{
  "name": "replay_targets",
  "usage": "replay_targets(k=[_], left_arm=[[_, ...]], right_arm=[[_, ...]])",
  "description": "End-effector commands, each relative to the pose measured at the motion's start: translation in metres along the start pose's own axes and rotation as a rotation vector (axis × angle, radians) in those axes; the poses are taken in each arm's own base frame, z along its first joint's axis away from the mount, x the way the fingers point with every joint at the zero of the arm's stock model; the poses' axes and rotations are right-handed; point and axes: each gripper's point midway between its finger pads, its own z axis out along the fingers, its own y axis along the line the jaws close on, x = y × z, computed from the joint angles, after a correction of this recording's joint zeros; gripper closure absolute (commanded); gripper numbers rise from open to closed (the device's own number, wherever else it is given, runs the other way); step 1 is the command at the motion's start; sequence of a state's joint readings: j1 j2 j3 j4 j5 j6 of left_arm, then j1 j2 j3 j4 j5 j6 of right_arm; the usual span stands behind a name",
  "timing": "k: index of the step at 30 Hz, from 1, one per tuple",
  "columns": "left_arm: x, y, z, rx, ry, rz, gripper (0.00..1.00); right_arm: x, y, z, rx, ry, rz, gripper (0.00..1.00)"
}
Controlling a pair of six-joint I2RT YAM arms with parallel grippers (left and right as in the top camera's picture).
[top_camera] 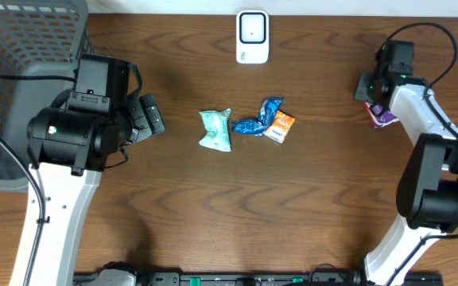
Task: Scan the item barcode
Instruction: 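Lower the purple pack onto the table at the back right and release, then move the right gripper left toward the blue and mint-green packs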
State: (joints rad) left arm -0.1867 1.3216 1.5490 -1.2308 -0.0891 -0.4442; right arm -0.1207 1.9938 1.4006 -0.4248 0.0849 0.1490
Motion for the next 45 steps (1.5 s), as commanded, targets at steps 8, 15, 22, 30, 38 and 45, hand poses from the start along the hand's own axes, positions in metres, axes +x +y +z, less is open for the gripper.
replay_targets(k=[8, 15, 22, 30, 38, 45], left_arm=[[-0.003, 0.004, -0.004, -0.011, -0.018, 0.002, 0.02], [-0.003, 0.004, -0.004, -0.011, -0.018, 0.002, 0.02], [-0.003, 0.004, -0.004, -0.011, -0.018, 0.002, 0.02], [-0.003, 0.004, -0.004, -0.011, -0.018, 0.002, 0.02], [-0.003, 0.004, -0.004, -0.011, -0.018, 0.002, 0.02], [-0.003, 0.004, -0.004, -0.011, -0.018, 0.002, 0.02]], right_arm=[[-0.058, 0.013, -0.062, 0.0, -0.217, -0.058, 0.83], [-0.064, -0.066, -0.059, 0.132, -0.223, 0.091, 0.8], [-0.068, -0.132, -0.059, 0.038, -0.245, 0.257, 0.99], [-0.049, -0.143, -0.022, -0.016, -0.176, 0.243, 0.99], [-0.024, -0.159, 0.015, 0.052, -0.104, 0.256, 0.99], [-0.01, -0.159, 0.017, 0.052, -0.043, 0.193, 0.99]])
